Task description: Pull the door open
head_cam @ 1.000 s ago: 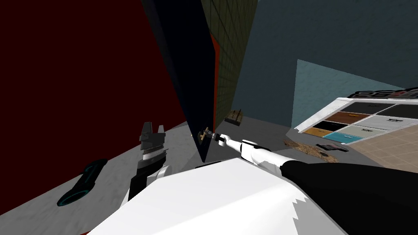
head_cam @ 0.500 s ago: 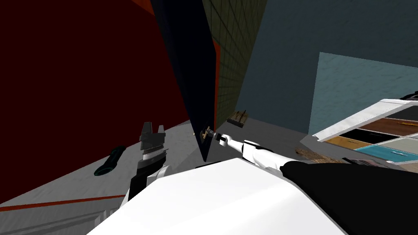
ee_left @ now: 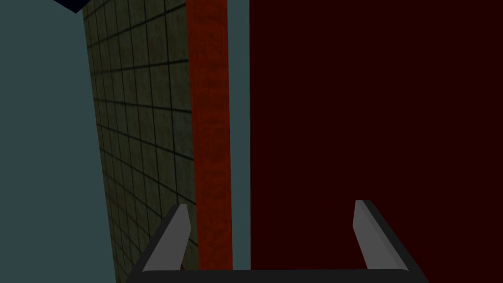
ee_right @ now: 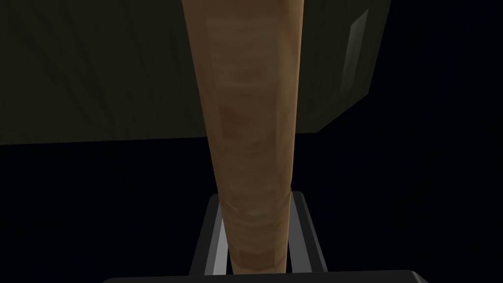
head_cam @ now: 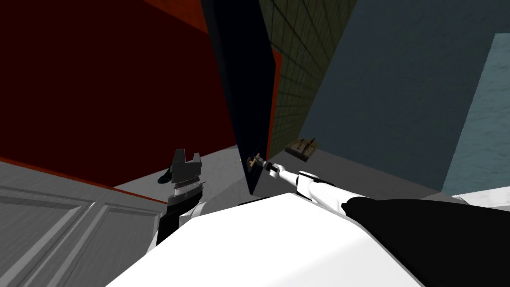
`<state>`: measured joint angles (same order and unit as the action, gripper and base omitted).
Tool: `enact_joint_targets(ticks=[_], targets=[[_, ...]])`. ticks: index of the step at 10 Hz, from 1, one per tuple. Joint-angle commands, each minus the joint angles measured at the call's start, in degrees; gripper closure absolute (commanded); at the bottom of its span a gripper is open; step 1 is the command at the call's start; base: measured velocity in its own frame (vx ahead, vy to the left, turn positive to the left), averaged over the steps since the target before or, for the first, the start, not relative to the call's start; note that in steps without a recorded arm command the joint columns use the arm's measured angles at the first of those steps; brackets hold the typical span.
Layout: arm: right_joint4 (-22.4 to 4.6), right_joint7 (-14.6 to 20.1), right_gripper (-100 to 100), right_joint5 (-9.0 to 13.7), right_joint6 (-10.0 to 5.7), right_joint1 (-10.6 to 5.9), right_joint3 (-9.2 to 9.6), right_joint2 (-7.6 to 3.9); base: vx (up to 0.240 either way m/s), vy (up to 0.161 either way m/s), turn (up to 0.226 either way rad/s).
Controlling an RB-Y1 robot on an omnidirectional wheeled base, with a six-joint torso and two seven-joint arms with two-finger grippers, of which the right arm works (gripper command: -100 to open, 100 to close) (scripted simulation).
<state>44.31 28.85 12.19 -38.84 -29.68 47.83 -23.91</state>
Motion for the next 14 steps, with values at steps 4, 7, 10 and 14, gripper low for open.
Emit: enact_joint_targets(ticks=[4, 7, 10, 14], targets=[[-0.46, -2.68, 100, 3.74, 1.16, 0.44, -2.61, -1.44, -0.070, -0.103, 0.361], [-1.09, -4.10, 100, 5.75, 1.54, 0.81, -3.80, -2.03, -0.074, -0.101, 0.347], [-1.56, -5.21, 100, 7.34, 1.84, 1.06, -4.73, -2.48, -0.062, -0.077, 0.279], [-3.28, -4.50, 100, 8.74, 0.09, 1.35, -4.44, -4.41, -0.054, -0.045, 0.192]])
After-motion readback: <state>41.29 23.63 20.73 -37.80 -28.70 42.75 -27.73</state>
